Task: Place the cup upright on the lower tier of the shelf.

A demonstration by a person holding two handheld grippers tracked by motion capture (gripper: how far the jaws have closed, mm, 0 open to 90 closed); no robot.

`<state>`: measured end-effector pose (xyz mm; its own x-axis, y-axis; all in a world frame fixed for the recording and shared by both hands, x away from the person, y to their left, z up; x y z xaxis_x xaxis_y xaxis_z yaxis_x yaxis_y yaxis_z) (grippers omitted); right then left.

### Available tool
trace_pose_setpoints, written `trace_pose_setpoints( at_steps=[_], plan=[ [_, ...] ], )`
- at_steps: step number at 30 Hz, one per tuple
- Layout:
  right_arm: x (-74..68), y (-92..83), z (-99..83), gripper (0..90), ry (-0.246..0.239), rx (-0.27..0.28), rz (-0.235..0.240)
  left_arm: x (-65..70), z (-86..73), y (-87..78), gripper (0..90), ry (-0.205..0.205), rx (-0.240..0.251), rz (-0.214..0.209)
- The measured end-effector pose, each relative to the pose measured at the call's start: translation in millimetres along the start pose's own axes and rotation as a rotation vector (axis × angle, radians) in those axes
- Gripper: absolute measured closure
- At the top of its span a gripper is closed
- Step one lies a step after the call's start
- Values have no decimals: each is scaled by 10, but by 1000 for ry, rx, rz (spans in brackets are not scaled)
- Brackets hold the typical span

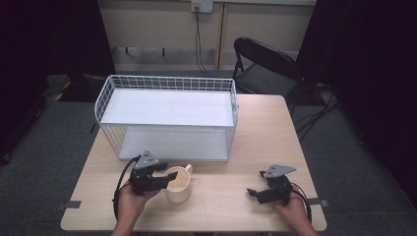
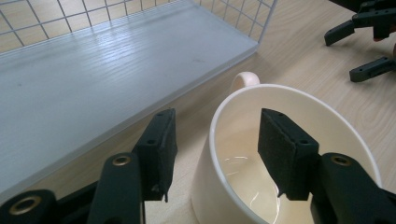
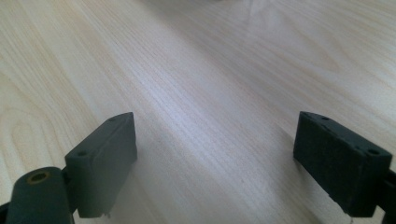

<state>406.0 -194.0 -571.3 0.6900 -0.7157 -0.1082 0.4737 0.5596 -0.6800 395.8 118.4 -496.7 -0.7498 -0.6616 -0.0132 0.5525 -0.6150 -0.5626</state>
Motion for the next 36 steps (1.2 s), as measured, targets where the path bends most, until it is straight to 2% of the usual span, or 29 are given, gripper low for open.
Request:
trace_pose_setpoints(
  at_steps=[5,15,36],
  plan=[
    [0,0,0,127,0,0,0,36,-10,36,521,7,7,-12],
    [0,0,0,127,0,0,0,18,-56,53,605,-3,4,-5],
    [0,0,0,127,0,0,0,34,-100,104,668,3,-1,8]
  ],
)
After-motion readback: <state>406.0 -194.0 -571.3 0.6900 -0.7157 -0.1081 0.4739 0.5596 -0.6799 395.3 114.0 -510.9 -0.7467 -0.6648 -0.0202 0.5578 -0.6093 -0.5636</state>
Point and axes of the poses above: each handheld gripper's, and its own axes: y roughly forward along the jaws, z roughly out of its top, x roughly to its right, the point moved 10 cm from there along y, roughly forward along the jaws, and after that the axes turned 9 degrees about y, right-handed, at the moved point
